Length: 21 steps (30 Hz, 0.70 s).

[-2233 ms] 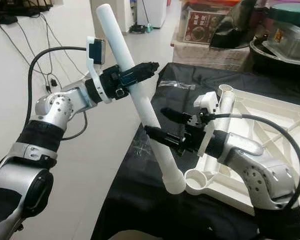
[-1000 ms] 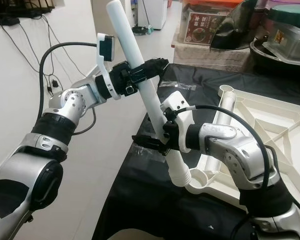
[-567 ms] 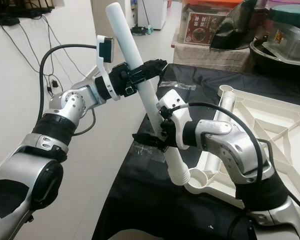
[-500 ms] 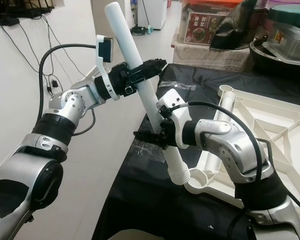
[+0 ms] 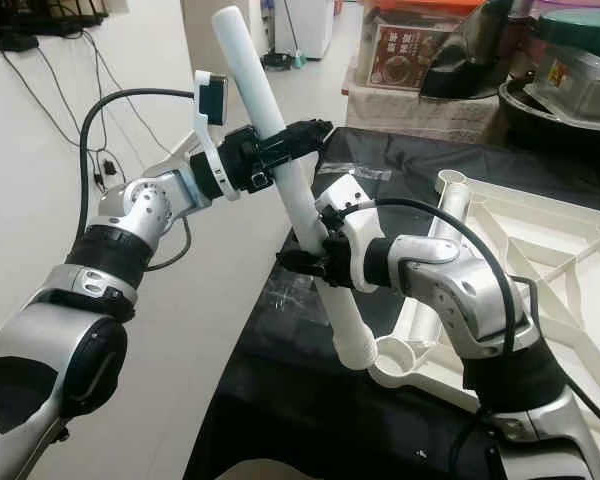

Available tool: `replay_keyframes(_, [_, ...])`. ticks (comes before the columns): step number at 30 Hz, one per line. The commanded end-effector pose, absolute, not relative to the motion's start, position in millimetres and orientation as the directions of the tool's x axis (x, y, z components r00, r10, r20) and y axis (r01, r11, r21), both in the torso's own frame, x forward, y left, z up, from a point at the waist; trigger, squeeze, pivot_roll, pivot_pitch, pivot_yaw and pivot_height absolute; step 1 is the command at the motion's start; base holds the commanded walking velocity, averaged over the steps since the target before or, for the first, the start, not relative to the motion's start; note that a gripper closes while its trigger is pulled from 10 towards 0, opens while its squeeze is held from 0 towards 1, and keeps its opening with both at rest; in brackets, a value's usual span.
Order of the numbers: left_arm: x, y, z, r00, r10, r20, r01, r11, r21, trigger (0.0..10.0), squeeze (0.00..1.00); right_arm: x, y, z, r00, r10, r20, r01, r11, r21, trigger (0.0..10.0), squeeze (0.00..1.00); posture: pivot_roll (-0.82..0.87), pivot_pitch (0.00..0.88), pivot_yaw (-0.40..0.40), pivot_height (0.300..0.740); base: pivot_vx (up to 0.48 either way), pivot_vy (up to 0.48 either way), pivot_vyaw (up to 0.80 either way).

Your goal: Building children table

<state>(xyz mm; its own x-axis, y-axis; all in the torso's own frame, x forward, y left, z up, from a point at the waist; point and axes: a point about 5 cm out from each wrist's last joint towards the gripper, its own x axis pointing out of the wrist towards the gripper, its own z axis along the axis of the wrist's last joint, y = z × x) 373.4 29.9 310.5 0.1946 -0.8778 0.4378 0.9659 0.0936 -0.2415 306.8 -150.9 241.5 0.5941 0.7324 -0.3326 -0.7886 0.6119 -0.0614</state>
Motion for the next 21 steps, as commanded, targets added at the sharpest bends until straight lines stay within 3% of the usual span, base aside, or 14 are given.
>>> replay_keyframes(1, [373,27,322,0.184,-0.869,0.46,0.969,0.083,-0.232,10.0,1.0,305,-142,239,0.564,0.75,-0.345,-0.812,0.579,-0.067,0.0,0.0,0.03,0.0,-0.018,0.74,0.0,0.0,0.0])
replay_keyframes(8, [375,31,323,0.215,-0.857,0.468,0.968,0.123,-0.22,10.0,1.0,307,-144,241,0.578,0.744,-0.337,-0.803,0.591,-0.072,0.0,0.0,0.03,0.0,-0.017,0.74,0.0,0.0,0.0])
replay_keyframes(9, [374,31,323,0.215,-0.858,0.466,0.969,0.129,-0.209,10.0,0.09,308,-146,242,0.589,0.737,-0.332,-0.795,0.603,-0.073,0.0,0.0,0.03,0.0,-0.017,0.74,0.0,0.0,0.0])
replay_keyframes(10, [375,33,323,0.216,-0.855,0.471,0.97,0.132,-0.207,10.0,0.0,309,-148,243,0.599,0.731,-0.327,-0.788,0.612,-0.074,0.0,0.0,0.03,0.0,-0.017,0.74,0.0,0.0,0.0])
replay_keyframes(15, [376,37,325,0.236,-0.841,0.487,0.965,0.144,-0.217,10.0,0.0,312,-152,245,0.62,0.718,-0.316,-0.771,0.632,-0.078,0.0,0.0,0.03,0.0,-0.017,0.74,0.0,0.0,0.0])
replay_keyframes(18, [378,47,335,0.266,-0.803,0.533,0.959,0.164,-0.232,10.0,0.0,323,-165,252,0.716,0.645,-0.265,-0.683,0.726,-0.077,0.0,0.0,0.03,0.0,-0.019,0.74,0.0,0.0,0.0])
replay_keyframes(21, [377,48,338,0.267,-0.796,0.544,0.959,0.163,-0.232,10.0,0.0,326,-169,254,0.741,0.624,-0.25,-0.657,0.75,-0.076,0.0,0.0,0.03,0.0,-0.019,0.74,0.0,0.0,0.0])
